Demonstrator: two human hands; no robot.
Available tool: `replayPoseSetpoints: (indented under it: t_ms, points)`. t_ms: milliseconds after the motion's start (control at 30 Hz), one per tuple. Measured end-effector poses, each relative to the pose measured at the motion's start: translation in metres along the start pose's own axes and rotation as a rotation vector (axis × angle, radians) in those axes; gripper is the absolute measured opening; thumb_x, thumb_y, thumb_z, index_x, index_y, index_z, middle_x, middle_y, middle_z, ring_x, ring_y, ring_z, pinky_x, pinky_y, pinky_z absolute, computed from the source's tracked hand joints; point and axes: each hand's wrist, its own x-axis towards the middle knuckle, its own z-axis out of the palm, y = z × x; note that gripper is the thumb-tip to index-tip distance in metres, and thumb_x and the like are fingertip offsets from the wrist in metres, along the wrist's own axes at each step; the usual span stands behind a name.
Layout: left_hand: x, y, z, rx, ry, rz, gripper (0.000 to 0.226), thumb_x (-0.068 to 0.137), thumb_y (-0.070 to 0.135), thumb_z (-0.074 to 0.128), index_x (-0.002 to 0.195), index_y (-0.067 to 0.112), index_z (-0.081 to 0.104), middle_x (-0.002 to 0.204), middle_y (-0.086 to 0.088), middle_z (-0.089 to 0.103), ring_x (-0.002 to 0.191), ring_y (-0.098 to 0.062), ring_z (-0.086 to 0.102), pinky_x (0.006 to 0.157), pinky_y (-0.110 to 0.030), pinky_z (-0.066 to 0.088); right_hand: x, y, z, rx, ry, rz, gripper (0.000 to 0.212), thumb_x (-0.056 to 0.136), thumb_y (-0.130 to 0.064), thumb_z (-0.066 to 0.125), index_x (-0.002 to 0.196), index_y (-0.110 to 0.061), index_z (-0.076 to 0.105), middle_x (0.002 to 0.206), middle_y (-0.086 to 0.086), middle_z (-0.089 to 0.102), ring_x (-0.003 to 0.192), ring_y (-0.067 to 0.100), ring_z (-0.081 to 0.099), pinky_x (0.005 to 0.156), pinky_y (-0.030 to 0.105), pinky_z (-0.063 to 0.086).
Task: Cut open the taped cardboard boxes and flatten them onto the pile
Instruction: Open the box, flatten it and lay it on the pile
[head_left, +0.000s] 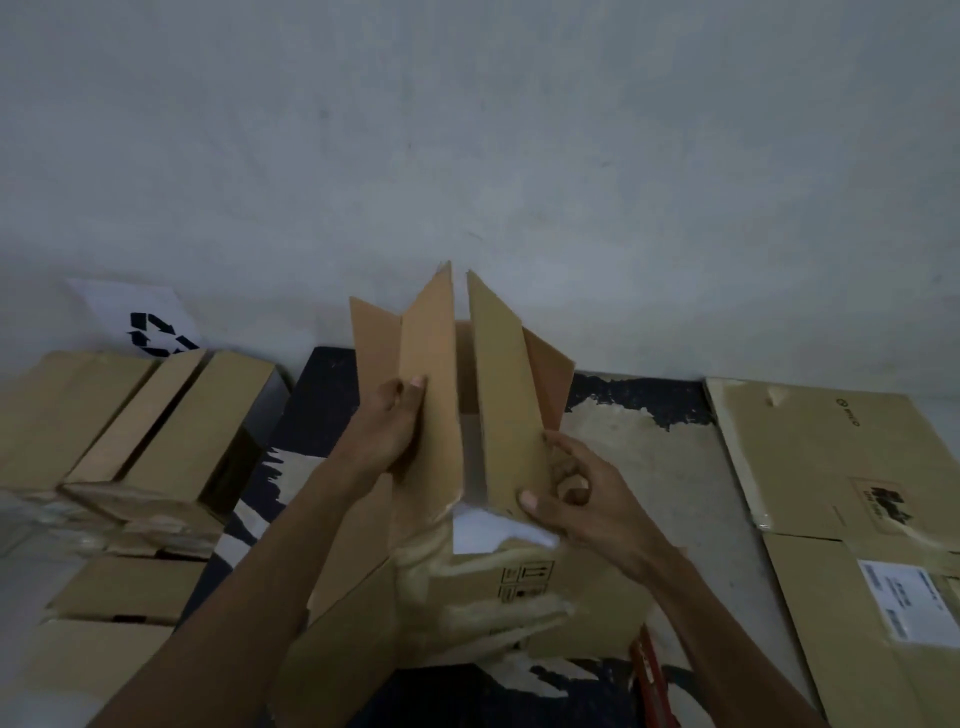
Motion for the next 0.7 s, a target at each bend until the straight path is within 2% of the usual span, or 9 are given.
replayPoseSetpoints:
  t_ms: [67, 133, 167, 233, 300, 367, 433, 533, 700]
  points:
    - [-0.014, -0.001, -0.008, -0.123, -0.137, -0.068, 0.096, 0.077, 0.09, 0.034, 0.14, 0.02, 0.05, 0.126, -0.009, 0.062, 0.112, -0.029, 0.061, 0.097, -0.052, 0.051, 0.0, 0.001, -0.003, -0.048, -0.109, -0.023, 0.111, 0.054, -0.037, 0.096, 0.143, -0.043, 0.03, 0.119, -0.009, 0.056, 0.096, -0.003, 0.063, 0.074, 0.016, 0.052]
    - [-0.023, -0.004, -0.015, -0.255, -0.262, -0.074, 0.122, 0.054, 0.099, 0.05, 0.146, 0.02, 0.042, 0.132, -0.01, 0.059, 0.12, -0.03, 0.058, 0.101, -0.056, 0.048, 0.0, 0.005, -0.002, -0.17, -0.144, -0.058, 0.129, 0.049, -0.038, 0.099, 0.152, -0.038, 0.022, 0.138, -0.012, 0.051, 0.116, -0.001, 0.058, 0.09, 0.024, 0.053]
    - [-0.028, -0.003, -0.017, -0.278, -0.311, -0.046, 0.129, 0.047, 0.094, 0.064, 0.151, 0.024, 0.035, 0.137, -0.006, 0.055, 0.125, -0.029, 0.055, 0.104, -0.056, 0.046, -0.001, 0.01, 0.0, -0.186, -0.098, -0.069, 0.119, 0.053, -0.044, 0.096, 0.151, -0.036, 0.028, 0.138, -0.013, 0.053, 0.118, 0.0, 0.057, 0.09, 0.024, 0.053]
    - [-0.037, 0.0, -0.017, -0.252, -0.362, 0.008, 0.139, 0.039, 0.075, 0.085, 0.155, 0.035, 0.02, 0.144, 0.004, 0.048, 0.13, -0.023, 0.05, 0.108, -0.053, 0.043, -0.003, 0.01, 0.007, -0.07, 0.095, -0.072, 0.073, 0.072, -0.051, 0.081, 0.135, -0.025, 0.054, 0.118, -0.008, 0.067, 0.099, 0.001, 0.065, 0.079, 0.025, 0.056]
    - [-0.04, 0.005, -0.018, -0.221, -0.296, 0.046, 0.12, 0.049, 0.054, 0.09, 0.151, 0.032, 0.032, 0.137, 0.004, 0.056, 0.123, -0.022, 0.057, 0.103, -0.051, 0.048, 0.0, 0.012, 0.015, 0.055, 0.406, 0.008, 0.059, 0.084, -0.046, 0.07, 0.132, -0.013, 0.056, 0.115, -0.006, 0.064, 0.093, 0.005, 0.06, 0.079, 0.018, 0.052]
    - [-0.037, 0.012, -0.025, -0.221, -0.116, 0.102, 0.065, 0.075, 0.024, 0.077, 0.136, 0.02, 0.055, 0.114, 0.003, 0.071, 0.103, -0.018, 0.068, 0.087, -0.041, 0.058, 0.009, 0.015, 0.017, 0.044, 0.656, 0.023, 0.066, 0.085, -0.032, 0.075, 0.139, -0.008, 0.048, 0.124, -0.005, 0.056, 0.098, 0.006, 0.055, 0.073, 0.002, 0.044]
    - [-0.028, 0.012, -0.038, -0.022, 0.16, 0.144, 0.025, 0.086, 0.002, 0.062, 0.109, 0.011, 0.068, 0.092, -0.002, 0.073, 0.079, -0.016, 0.069, 0.064, -0.027, 0.054, 0.019, 0.016, 0.016, -0.014, 0.864, -0.056, 0.07, 0.078, -0.017, 0.083, 0.138, -0.011, 0.048, 0.123, -0.008, 0.053, 0.103, 0.005, 0.052, 0.076, -0.003, 0.038]
    - [-0.004, -0.01, -0.056, 0.233, 0.288, 0.102, 0.014, 0.09, -0.001, 0.058, 0.096, 0.01, 0.064, 0.086, -0.014, 0.066, 0.077, -0.029, 0.06, 0.059, -0.027, 0.044, 0.029, 0.019, 0.01, 0.039, 1.045, -0.126, 0.077, 0.072, -0.014, 0.086, 0.137, -0.02, 0.044, 0.119, -0.008, 0.054, 0.099, 0.002, 0.055, 0.074, 0.003, 0.046]
    - [0.043, -0.062, -0.049, 0.295, 0.324, 0.027, 0.03, 0.095, 0.005, 0.06, 0.124, 0.0, 0.061, 0.11, -0.014, 0.066, 0.1, -0.034, 0.065, 0.085, -0.045, 0.055, 0.06, 0.045, 0.003, -0.116, 0.976, -0.049, 0.062, 0.083, -0.018, 0.078, 0.137, -0.013, 0.048, 0.125, -0.003, 0.056, 0.103, 0.003, 0.049, 0.073, -0.004, 0.036]
